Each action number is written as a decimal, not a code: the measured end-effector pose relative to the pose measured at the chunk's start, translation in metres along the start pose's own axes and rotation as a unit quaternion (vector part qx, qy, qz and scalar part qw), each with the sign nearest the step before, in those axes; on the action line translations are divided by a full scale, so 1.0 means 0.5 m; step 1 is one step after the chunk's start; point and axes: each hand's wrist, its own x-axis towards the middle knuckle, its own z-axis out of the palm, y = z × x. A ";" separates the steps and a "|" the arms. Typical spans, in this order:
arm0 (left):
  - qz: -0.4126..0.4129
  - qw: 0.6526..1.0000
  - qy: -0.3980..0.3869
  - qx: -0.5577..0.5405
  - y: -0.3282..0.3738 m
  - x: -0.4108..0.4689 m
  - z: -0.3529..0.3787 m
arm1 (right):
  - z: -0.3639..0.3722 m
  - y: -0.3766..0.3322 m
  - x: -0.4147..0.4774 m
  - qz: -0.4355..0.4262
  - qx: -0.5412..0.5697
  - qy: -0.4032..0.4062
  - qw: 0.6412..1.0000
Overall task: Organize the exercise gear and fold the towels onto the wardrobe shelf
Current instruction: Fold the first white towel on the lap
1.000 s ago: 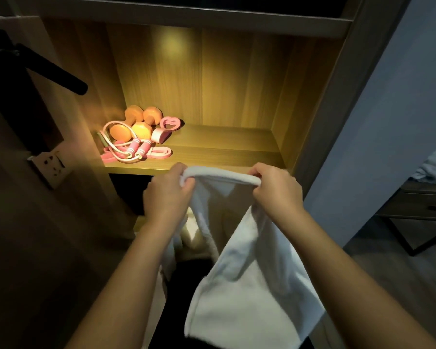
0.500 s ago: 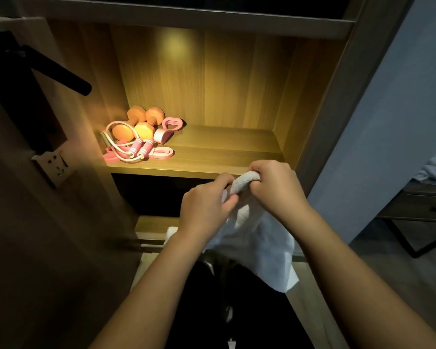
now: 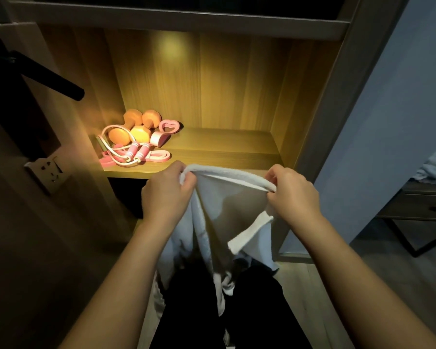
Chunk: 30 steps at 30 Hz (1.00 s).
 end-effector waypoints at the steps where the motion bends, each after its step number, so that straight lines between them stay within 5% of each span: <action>1: -0.006 1.000 0.007 0.004 -0.005 0.002 0.003 | 0.002 0.003 -0.001 0.011 -0.003 -0.018 1.000; 7: -0.022 0.999 0.017 0.027 -0.027 0.005 0.014 | 0.009 0.030 -0.005 0.042 -0.001 -0.082 0.996; 17: -0.030 0.998 0.043 0.026 -0.072 0.035 -0.002 | 0.022 0.070 0.001 0.051 -0.103 -0.069 0.991; 20: -0.021 0.999 -0.001 0.040 -0.064 0.058 0.009 | 0.014 0.066 0.007 0.021 0.054 -0.096 0.994; 23: -0.007 0.998 -0.044 0.041 -0.050 0.085 0.016 | -0.008 0.040 -0.002 -0.054 0.254 -0.144 0.955; 30: 0.032 0.994 -0.099 0.035 0.010 0.138 -0.003 | -0.075 -0.023 0.010 -0.156 0.304 -0.256 0.904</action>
